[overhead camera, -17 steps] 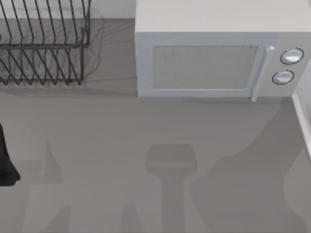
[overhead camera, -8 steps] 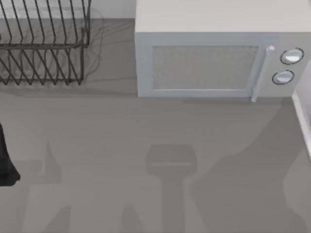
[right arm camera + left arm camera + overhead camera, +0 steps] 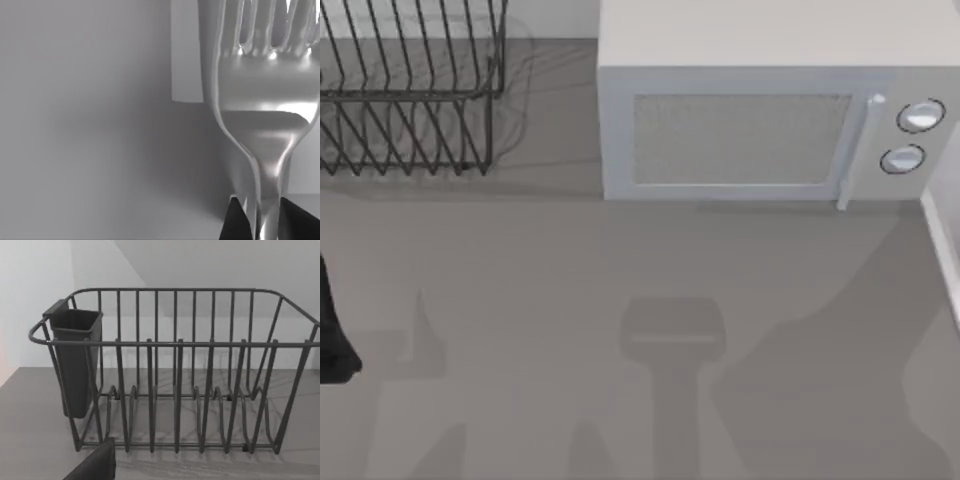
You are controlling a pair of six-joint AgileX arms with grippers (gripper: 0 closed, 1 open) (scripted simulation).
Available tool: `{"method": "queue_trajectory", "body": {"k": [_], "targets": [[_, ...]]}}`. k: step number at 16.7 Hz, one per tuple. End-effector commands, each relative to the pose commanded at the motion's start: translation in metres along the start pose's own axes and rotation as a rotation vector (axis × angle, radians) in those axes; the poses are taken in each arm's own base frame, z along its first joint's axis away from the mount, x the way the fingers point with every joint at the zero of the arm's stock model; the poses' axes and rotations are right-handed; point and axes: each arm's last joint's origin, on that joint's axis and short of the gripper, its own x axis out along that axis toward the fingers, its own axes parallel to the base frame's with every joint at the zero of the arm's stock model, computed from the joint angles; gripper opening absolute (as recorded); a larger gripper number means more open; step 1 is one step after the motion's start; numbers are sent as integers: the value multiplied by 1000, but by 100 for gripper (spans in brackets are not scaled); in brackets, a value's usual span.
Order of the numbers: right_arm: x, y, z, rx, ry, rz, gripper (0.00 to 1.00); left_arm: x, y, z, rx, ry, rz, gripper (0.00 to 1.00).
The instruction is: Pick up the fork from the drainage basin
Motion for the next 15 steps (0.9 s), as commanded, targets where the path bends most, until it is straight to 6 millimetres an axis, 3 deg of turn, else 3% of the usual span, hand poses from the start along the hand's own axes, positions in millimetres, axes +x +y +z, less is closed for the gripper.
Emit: {"method": "queue_trajectory", "body": {"k": [4, 5, 8, 11, 15], "targets": [[0, 0, 0, 0, 0, 0, 0, 0, 0, 0, 0, 0, 0, 100], [-23, 1, 5, 7, -45, 0, 0, 0, 0, 0, 0, 0, 0, 100], [-35, -1, 8, 7, -49, -1, 0, 0, 0, 0, 0, 0, 0, 100], [-72, -2, 13, 7, -45, 0, 0, 0, 0, 0, 0, 0, 0, 100], [-137, -1, 9, 8, -27, 5, 0, 0, 0, 0, 0, 0, 0, 100]]}}
